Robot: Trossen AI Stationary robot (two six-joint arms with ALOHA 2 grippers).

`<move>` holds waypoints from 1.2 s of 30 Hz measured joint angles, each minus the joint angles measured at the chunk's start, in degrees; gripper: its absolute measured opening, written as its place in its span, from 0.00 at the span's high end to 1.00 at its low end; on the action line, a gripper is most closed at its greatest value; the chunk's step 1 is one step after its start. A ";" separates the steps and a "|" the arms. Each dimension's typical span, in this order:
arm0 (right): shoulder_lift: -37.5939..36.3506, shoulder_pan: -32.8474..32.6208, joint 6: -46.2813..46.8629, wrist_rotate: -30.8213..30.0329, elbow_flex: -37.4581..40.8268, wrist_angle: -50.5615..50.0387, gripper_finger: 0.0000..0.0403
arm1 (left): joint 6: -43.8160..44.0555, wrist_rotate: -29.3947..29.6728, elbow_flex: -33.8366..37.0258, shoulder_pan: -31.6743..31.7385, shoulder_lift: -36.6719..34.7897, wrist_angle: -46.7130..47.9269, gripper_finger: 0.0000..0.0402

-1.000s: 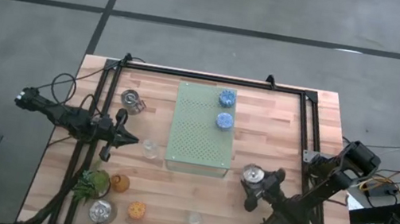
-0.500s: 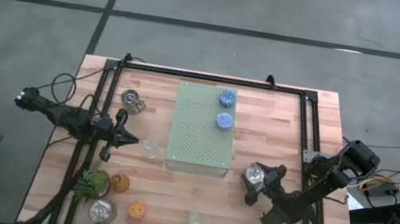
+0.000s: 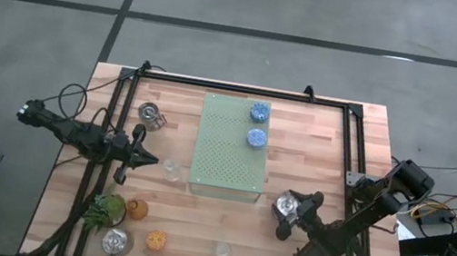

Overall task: Pick & Place candle stick holders
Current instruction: Move the green scented candle to the middle right of the table, then put the bottom transparent candle holder on the shelf

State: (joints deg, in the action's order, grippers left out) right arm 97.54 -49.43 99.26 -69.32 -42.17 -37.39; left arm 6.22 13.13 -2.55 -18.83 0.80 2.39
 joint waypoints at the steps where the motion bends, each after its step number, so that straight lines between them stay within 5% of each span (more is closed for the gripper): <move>1: -0.17 0.00 -0.20 0.09 -0.24 -0.09 0.10 | 0.02 0.02 0.00 0.01 0.00 0.00 0.93; 19: -12.85 0.15 -8.75 -1.20 -0.90 -1.06 0.10 | 0.00 0.01 0.00 0.00 0.04 0.09 0.93; 36: -13.41 0.09 -41.55 -0.34 -5.36 20.08 0.10 | 0.02 0.00 0.00 0.01 0.04 0.15 0.93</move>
State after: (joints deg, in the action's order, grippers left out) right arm 84.13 -49.34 57.71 -69.66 -47.53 -17.31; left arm 6.24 13.13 -2.55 -18.81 0.84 2.54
